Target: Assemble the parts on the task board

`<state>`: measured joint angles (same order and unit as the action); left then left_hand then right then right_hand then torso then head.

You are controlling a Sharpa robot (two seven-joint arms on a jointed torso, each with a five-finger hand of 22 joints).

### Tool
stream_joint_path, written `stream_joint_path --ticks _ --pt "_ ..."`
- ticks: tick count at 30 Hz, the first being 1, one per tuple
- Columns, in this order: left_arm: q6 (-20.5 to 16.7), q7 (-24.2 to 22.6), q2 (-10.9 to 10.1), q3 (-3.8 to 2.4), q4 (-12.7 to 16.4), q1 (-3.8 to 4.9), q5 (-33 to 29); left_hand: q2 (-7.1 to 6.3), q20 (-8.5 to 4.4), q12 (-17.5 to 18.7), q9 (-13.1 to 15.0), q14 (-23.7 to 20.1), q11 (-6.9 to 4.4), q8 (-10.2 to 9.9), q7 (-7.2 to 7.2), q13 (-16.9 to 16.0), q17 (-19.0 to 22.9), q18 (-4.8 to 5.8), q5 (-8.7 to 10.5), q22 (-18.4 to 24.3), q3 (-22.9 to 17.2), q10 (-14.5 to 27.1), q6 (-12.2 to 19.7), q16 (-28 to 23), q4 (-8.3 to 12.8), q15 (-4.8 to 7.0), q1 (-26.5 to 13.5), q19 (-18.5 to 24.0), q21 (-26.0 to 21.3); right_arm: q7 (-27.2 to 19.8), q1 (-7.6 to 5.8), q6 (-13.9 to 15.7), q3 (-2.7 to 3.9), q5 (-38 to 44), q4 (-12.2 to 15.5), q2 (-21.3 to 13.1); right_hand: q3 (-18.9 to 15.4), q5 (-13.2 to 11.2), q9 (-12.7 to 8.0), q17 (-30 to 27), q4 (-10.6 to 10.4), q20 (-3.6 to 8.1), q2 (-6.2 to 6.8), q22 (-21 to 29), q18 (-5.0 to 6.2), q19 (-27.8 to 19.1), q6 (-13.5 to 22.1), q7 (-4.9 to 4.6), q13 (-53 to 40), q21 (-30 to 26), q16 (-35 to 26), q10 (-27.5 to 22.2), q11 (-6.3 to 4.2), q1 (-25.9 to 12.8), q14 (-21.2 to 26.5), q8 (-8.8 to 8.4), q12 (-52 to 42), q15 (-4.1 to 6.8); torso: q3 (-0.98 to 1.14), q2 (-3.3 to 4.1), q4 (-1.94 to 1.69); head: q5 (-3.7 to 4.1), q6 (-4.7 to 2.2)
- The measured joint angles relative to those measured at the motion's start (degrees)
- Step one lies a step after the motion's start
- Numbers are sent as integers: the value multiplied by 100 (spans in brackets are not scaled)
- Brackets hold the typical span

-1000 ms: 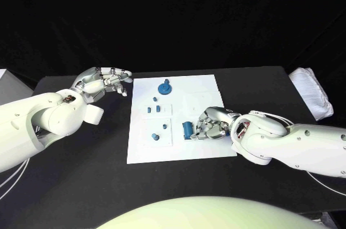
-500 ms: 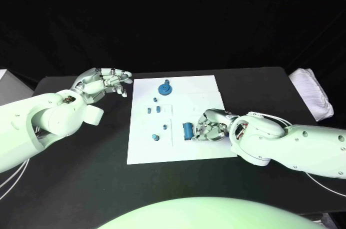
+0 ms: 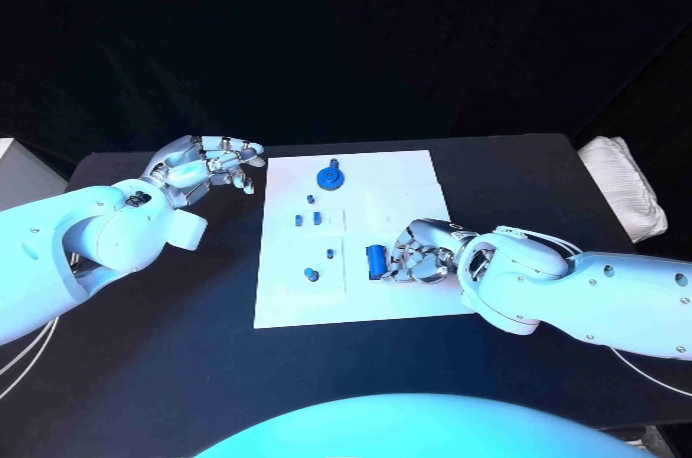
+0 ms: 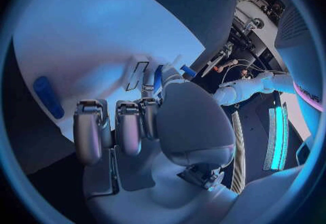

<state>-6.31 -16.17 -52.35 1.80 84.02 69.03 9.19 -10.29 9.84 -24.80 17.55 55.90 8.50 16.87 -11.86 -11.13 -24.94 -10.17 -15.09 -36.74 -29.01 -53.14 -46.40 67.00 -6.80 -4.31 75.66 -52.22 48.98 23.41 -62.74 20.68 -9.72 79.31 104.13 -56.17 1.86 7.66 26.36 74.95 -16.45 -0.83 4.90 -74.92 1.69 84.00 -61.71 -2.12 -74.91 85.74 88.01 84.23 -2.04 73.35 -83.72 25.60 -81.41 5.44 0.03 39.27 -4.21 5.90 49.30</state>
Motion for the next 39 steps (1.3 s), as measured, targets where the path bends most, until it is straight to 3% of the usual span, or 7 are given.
stream_joint_path --ticks 4,9,12,25,27,34,39 --pt "1 1 2 0 -2 0 0 0 0 0 0 0 0 0 0 -1 0 0 0 0 0 0 0 0 0 0 0 0 0 -13 3 -1 0 -5 28 -48 -27 31 -9 0 -26 0 78 0 0 0 10 10 0 0 0 0 0 -78 0 -11 0 0 0 -2 -1 0 -2" --pt "-12 -19 5 1 -7 0 1 0 0 -24 0 0 0 34 0 0 5 0 0 0 0 0 0 0 0 0 0 0 0 -133 9 14 -3 -87 123 -194 -126 -405 2 -1 -31 0 230 1 0 0 -2 -26 0 0 0 -21 21 -227 0 -10 0 0 3 -4 2 -8 -9" --pt "-21 -44 8 1 -11 0 0 0 0 -24 0 0 0 34 0 0 5 0 0 0 0 0 0 0 0 0 0 0 0 -286 16 72 -9 -183 224 -306 -130 -426 1 -1 -32 0 255 1 0 0 -2 -26 0 0 0 -21 21 -212 0 -10 1 0 3 -5 4 -1 -15" --pt "-85 -220 15 1 -14 -1 -12 40 -21 -70 1 0 0 64 0 -6 10 0 -22 0 -57 0 0 0 57 0 86 -21 0 -1285 14 622 -7 -890 499 -1022 -144 -426 -99 -2 -16 -85 309 2 0 0 387 -205 0 -155 -44 -19 145 -153 -31 -245 187 -116 3 -8 29 31 -47" --pt "-92 -245 15 1 -13 -1 -14 40 -21 -70 1 0 0 64 0 -6 10 0 -22 -1 -56 0 0 0 57 0 86 -21 0 -1355 14 702 -7 -937 485 -1156 -7 -426 -118 -2 68 -84 172 2 0 0 387 -205 -1 -155 -44 -19 145 191 -31 -302 187 -116 5 -8 32 37 -51" --pt "-99 -307 7 0 24 -6 -18 40 -21 -70 1 0 0 63 0 -6 10 0 -22 -1 -56 0 0 0 57 0 86 -21 0 -1322 14 914 -10 -681 430 -1487 135 -398 -154 -2 134 -84 114 -3 0 0 387 -205 -2 -155 -44 -19 145 448 -31 -345 186 -116 13 -7 42 84 -65" --pt "-96 -338 -5 0 108 -23 -21 40 -21 -69 2 0 0 63 0 -5 9 0 -22 -1 -56 0 0 0 56 0 86 -21 0 -1086 14 1020 -10 -253 389 -1578 134 -353 -182 -3 35 -108 197 -3 0 -10 355 -237 -2 -208 -67 -39 166 442 -31 -410 277 -116 14 -2 42 156 -75"
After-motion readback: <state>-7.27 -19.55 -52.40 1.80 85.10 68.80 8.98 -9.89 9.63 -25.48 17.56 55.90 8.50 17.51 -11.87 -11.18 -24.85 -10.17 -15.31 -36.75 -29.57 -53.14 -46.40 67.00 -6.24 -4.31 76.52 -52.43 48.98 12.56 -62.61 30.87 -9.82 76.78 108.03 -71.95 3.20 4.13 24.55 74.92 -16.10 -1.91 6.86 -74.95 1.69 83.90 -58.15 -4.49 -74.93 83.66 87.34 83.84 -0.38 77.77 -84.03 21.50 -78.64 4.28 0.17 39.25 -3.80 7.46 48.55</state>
